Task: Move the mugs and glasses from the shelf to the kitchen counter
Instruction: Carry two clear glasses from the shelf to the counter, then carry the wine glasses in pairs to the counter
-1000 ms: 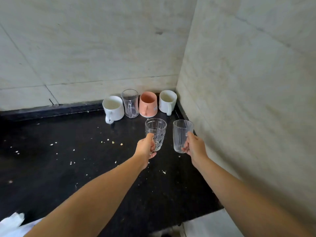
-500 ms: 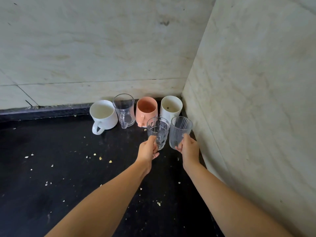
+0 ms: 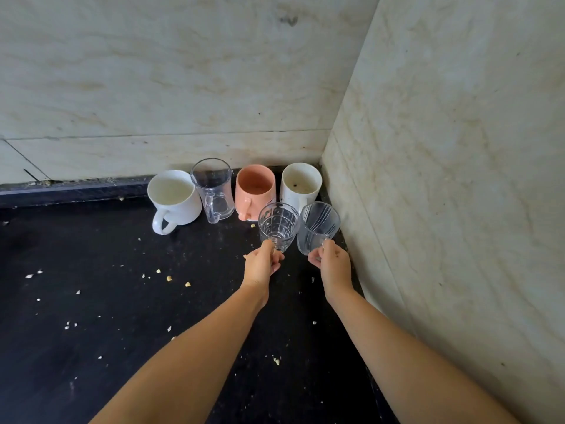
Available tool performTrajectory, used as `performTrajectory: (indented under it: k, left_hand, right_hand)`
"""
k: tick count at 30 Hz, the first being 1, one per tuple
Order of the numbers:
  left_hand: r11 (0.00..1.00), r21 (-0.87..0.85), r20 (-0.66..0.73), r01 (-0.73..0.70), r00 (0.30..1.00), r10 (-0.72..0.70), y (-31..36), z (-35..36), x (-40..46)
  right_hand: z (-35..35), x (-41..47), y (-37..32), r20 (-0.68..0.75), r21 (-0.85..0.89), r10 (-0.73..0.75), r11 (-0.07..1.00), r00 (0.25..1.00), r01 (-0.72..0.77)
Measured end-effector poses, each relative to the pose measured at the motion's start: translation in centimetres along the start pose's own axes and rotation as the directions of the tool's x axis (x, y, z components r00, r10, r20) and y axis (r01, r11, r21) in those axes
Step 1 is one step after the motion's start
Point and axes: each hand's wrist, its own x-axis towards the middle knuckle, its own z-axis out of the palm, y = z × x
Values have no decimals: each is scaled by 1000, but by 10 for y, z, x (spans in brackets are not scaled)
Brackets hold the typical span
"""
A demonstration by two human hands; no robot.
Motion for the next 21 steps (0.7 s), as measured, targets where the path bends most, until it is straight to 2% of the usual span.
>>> performTrajectory:
  k: [8,13,15,17,19,21]
  left_hand:
    - [989,147,-37,21,999,-16,8,-7,-11]
    - [966,258,-91,-32,994,58,23,-25,-37]
    - [925,362,-97,-116,982,161,34,-32,-51]
    - [851,483,-86,-205,956,279,46,-40,-65]
    - [716,645,-51,-269,919,391,60,-54,-83]
    - [555,781,-26,-287,872,488,68,-74,-101]
  right_hand:
    - [-15,-8,-11,92,-238,15,971,996,7]
    - [-28,-30,-28,54,-343,-133,928,990,143]
    - [-28,-38,-40,46,-468,-279,842,959,267]
    - [-23,-48,-56,102,-567,-444,709,890,418]
    - [-12,-63,-71,253,-632,-570,515,782,579]
    - [5,-80,-81,442,-650,-615,283,653,705]
